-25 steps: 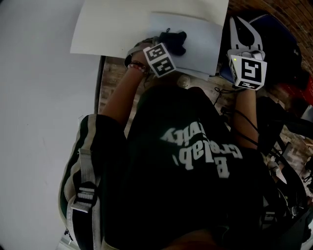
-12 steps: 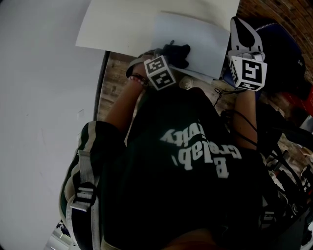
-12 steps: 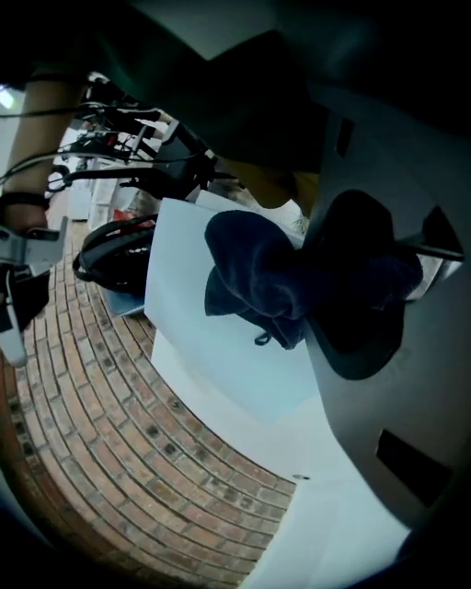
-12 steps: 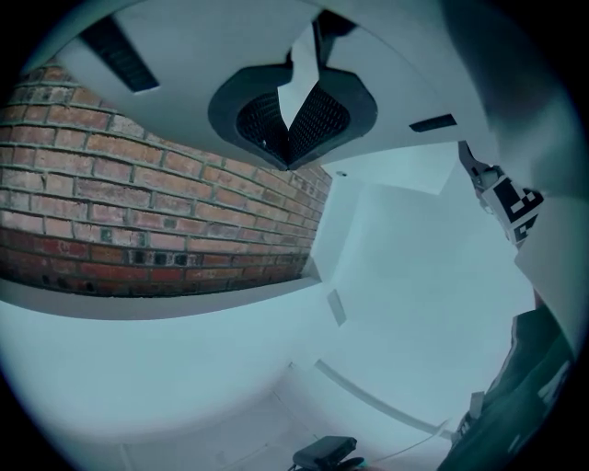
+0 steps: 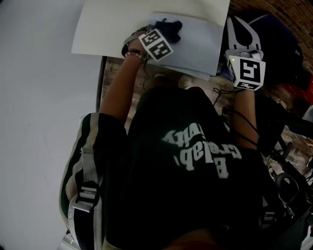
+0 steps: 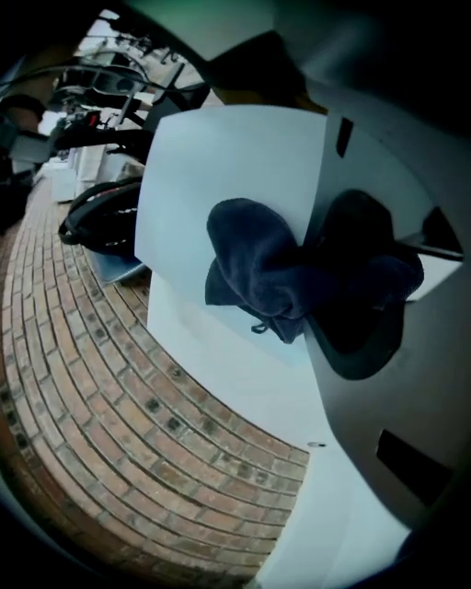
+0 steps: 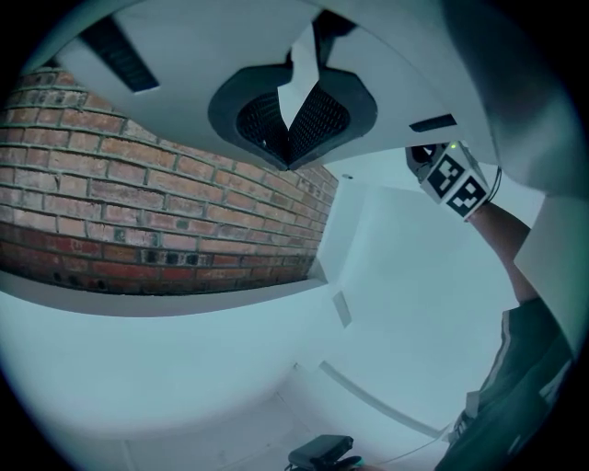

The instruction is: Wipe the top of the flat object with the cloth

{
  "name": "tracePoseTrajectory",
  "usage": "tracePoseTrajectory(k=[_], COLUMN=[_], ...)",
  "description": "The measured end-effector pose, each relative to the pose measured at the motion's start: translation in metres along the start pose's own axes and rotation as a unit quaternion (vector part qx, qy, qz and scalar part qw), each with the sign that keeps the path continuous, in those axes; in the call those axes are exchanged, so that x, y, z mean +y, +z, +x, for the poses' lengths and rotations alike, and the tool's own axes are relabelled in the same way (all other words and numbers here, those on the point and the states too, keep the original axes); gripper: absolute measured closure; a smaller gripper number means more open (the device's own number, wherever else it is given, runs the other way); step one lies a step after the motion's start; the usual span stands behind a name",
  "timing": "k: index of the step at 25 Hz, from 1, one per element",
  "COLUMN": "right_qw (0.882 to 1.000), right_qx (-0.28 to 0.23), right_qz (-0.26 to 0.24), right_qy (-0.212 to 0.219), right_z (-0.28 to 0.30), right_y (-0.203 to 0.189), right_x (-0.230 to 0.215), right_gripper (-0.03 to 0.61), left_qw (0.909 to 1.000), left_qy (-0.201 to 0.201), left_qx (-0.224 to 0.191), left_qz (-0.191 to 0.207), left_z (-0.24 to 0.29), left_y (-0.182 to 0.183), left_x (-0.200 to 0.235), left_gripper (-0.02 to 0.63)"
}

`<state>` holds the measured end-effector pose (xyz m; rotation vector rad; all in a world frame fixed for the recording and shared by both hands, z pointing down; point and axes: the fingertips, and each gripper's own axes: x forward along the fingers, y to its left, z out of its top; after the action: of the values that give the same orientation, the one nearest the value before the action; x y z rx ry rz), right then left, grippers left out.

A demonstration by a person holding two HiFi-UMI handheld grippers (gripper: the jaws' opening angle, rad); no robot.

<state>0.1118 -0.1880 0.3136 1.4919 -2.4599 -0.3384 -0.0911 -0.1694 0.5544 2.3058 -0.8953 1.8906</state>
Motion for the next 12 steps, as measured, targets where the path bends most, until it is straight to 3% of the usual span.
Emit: tracePoseTrajectory(k=[7, 12], right_qw=[1.0, 1.0], right_qx=[0.008, 0.009], right_qz=[-0.003, -0.002], right_qy=[-0.015, -0.023], right_z=[-0.01, -0.013], right_y=[-0.007, -0.009], right_x=[-0.012, -0.019], right_gripper=[0.584, 0.584], left_qw=[0.9989, 0.9986], left_qy=[0.04, 0.043], left_qx=[0.019, 0.019], left_qz=[-0.013, -0.026], left_z=[0.029, 0.032], left_y=[0.015, 0.013], left_x=[0.061, 0.066], left_gripper=[0.538, 0.539])
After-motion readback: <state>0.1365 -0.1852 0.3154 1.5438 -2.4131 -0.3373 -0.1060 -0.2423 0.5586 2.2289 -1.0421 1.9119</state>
